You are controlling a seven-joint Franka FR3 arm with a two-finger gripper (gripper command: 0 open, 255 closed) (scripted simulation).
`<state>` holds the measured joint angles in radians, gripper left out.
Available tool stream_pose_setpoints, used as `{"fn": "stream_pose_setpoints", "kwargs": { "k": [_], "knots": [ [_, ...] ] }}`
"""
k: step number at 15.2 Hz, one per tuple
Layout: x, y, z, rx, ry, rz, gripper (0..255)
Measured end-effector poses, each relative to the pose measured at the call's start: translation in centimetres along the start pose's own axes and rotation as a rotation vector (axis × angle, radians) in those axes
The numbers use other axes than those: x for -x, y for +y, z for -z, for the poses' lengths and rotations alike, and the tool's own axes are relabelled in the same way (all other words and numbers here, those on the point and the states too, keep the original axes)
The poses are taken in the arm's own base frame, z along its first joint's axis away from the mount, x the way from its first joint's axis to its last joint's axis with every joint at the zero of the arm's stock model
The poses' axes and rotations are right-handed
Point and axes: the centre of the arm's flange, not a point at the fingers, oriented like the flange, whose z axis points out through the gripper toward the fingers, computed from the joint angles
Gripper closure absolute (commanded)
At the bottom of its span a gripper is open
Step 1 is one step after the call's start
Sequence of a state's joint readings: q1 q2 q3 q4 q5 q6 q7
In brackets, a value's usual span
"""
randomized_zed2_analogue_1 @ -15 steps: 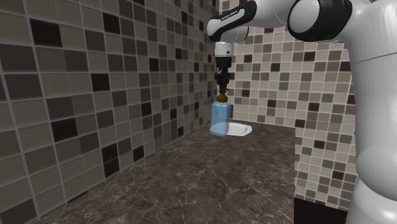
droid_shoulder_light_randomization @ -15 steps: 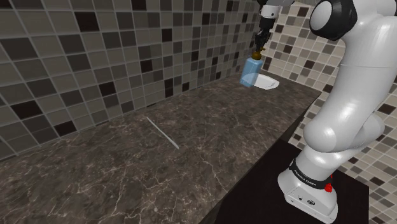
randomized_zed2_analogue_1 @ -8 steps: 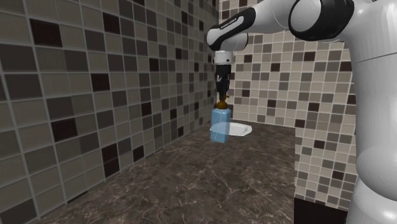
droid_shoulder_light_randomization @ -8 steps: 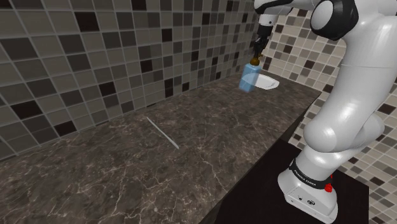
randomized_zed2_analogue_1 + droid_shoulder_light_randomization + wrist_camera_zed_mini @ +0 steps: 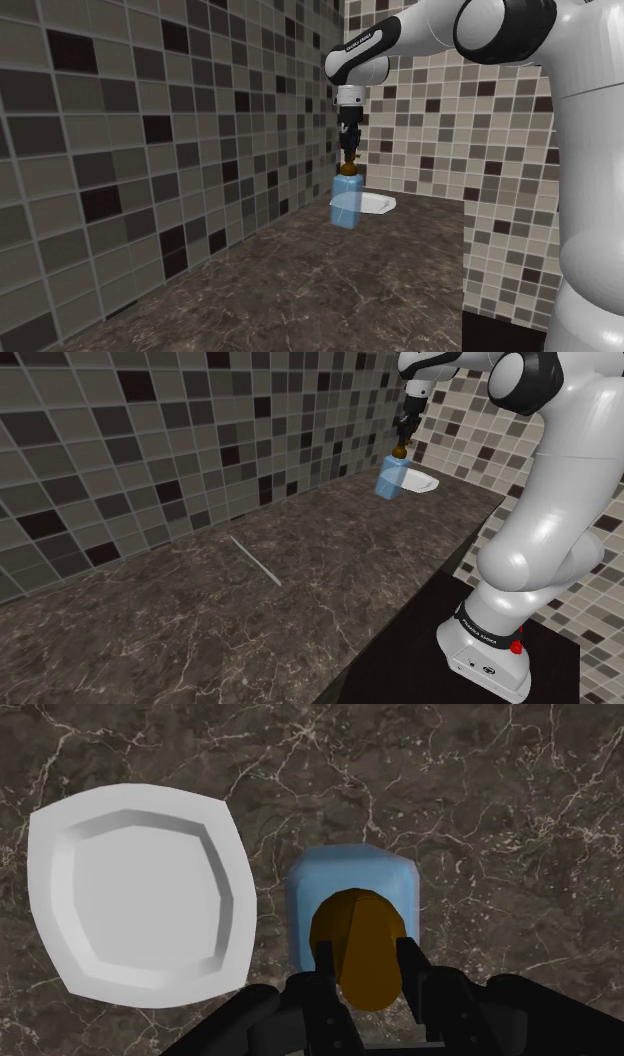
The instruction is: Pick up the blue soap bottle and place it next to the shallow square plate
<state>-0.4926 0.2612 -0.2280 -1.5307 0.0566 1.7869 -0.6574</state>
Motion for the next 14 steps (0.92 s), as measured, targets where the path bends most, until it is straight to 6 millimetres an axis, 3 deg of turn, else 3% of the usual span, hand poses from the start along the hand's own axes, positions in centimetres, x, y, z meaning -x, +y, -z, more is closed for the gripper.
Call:
{"fn": "stream_pose_setpoints", "kwargs": {
  "k": [1,7,11,14],
  "knots": [
    [0.0,0.0,0.0,0.0,0.0,0.0,0],
    [0.0,0.0,0.0,0.0,0.001,0.0,0],
    [0.0,0.2,3.9,0.001,0.002,0.0,0],
    [0.0,0.1,4.9,0.001,0.001,0.0,0]
  ]
}}
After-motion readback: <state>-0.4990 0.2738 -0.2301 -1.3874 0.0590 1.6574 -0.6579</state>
